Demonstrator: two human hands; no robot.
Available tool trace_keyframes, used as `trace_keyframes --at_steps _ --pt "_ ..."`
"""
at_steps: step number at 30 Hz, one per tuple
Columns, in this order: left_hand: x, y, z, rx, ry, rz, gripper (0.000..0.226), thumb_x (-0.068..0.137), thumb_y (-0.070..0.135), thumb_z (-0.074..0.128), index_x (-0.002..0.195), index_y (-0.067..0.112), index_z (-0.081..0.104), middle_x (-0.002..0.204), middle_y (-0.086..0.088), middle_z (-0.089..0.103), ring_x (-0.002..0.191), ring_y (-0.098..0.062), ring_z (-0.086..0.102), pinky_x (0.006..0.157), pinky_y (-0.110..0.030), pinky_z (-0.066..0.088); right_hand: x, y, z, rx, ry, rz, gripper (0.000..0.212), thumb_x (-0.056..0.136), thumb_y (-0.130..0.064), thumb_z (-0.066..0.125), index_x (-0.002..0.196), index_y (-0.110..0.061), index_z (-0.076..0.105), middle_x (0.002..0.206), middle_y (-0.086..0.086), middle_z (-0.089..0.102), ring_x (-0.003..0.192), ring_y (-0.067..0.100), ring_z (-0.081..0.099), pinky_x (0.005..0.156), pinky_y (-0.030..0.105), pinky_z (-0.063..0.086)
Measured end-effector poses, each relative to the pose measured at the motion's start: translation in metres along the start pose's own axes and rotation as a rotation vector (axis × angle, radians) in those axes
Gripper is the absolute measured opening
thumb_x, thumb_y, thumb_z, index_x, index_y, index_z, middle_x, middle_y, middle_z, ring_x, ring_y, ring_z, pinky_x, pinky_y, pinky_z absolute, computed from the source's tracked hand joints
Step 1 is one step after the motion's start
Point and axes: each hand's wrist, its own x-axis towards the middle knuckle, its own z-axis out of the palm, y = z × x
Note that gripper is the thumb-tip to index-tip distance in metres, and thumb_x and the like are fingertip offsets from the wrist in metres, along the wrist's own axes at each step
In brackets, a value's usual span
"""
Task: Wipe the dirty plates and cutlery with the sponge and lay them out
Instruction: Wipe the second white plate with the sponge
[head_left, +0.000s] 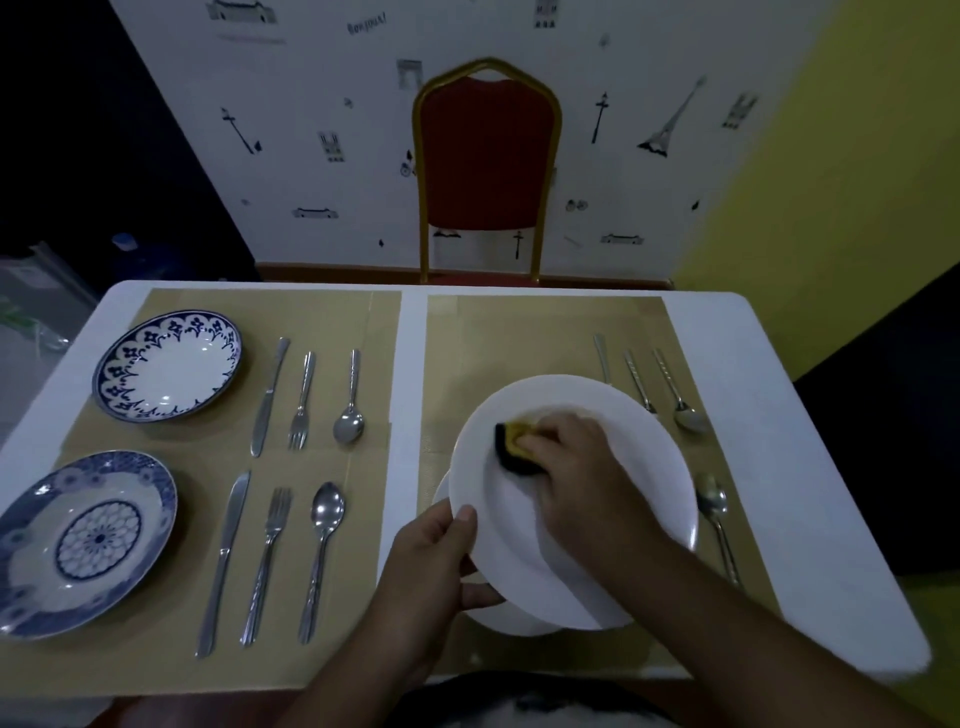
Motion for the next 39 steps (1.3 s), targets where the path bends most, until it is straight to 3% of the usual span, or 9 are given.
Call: trace_keyframes --at_steps 3,7,10,16,21,25,28,34,39 --pt "0.001 0.006 -0.003 0.057 -0.014 0.05 0.026 0.104 0.022 0.05 0.115 0.02 0.073 0.107 -0.006 0.076 0.1 -0.029 0.071 0.066 -0.039 0.06 0.009 -0.003 0.005 0.053 0.045 0.035 0.035 0.087 -0.012 0.058 0.121 -0.02 0.064 0.118 -0.002 0.062 0.11 0.018 0.051 0.098 0.037 0.042" --pt "0.006 0.017 -0.014 0.042 -0.004 0.087 0.028 0.104 0.021 0.047 0.114 0.011 0.072 0.102 -0.012 0.077 0.094 -0.028 0.074 0.064 -0.037 0.059 -0.003 -0.018 0.006 0.019 -0.214 -0.247 0.029 0.087 -0.021 0.061 0.115 -0.024 0.066 0.112 -0.007 0.067 0.097 0.016 0.055 0.09 0.034 0.042" --pt "0.005 0.013 -0.018 0.003 -0.001 0.058 0.029 0.104 0.021 0.047 0.114 0.008 0.071 0.103 -0.014 0.077 0.093 -0.028 0.074 0.065 -0.042 0.061 -0.013 -0.014 0.0 -0.03 -0.312 -0.291 0.032 0.085 -0.019 0.064 0.117 -0.025 0.066 0.115 -0.008 0.066 0.097 0.018 0.054 0.088 0.037 0.045" --pt "-0.004 -0.001 -0.01 0.024 -0.042 0.03 0.027 0.104 0.018 0.05 0.112 0.016 0.075 0.107 -0.011 0.075 0.097 -0.031 0.072 0.068 -0.043 0.06 0.007 -0.002 -0.001 0.025 0.025 -0.001 0.037 0.09 -0.012 0.056 0.125 -0.02 0.062 0.107 0.003 0.065 0.1 0.022 0.052 0.09 0.04 0.047" --pt "0.002 0.012 -0.012 0.02 -0.01 0.095 0.028 0.105 0.019 0.047 0.113 0.012 0.072 0.104 -0.012 0.077 0.094 -0.027 0.073 0.067 -0.042 0.06 -0.007 -0.019 0.004 0.068 -0.202 -0.183 0.038 0.091 -0.027 0.045 0.126 -0.032 0.058 0.109 -0.008 0.062 0.096 0.011 0.044 0.087 0.032 0.044" --pt "0.003 0.008 -0.013 0.008 0.015 0.078 0.03 0.106 0.022 0.045 0.113 0.01 0.071 0.104 -0.011 0.077 0.095 -0.028 0.074 0.067 -0.041 0.061 -0.022 -0.01 0.003 -0.041 -0.302 -0.248 0.038 0.088 -0.02 0.059 0.124 -0.031 0.059 0.102 -0.005 0.057 0.092 0.016 0.042 0.075 0.041 0.048" --pt "0.003 0.001 -0.012 0.021 0.02 0.069 0.028 0.105 0.018 0.046 0.115 0.012 0.072 0.106 -0.014 0.076 0.097 -0.031 0.072 0.07 -0.044 0.061 -0.014 -0.002 0.001 -0.065 -0.256 -0.242 0.038 0.088 -0.022 0.059 0.124 -0.033 0.058 0.1 -0.003 0.055 0.092 0.018 0.044 0.071 0.038 0.048" --pt "0.002 0.0 -0.011 -0.021 0.095 0.146 0.028 0.105 0.015 0.046 0.118 0.012 0.07 0.106 -0.012 0.076 0.095 -0.03 0.072 0.064 -0.039 0.061 0.012 0.024 -0.014 -0.216 -0.079 0.106 0.03 0.079 -0.01 0.058 0.107 -0.017 0.067 0.088 0.004 0.051 0.085 0.024 0.049 0.065 0.035 0.048" --pt "0.007 0.001 -0.006 -0.027 0.078 0.143 0.028 0.105 0.016 0.047 0.119 0.011 0.07 0.108 -0.014 0.076 0.098 -0.034 0.072 0.069 -0.045 0.061 0.002 0.006 -0.012 -0.14 -0.072 0.075 0.032 0.08 -0.013 0.058 0.111 -0.018 0.065 0.086 -0.001 0.045 0.081 0.016 0.041 0.066 0.029 0.037"
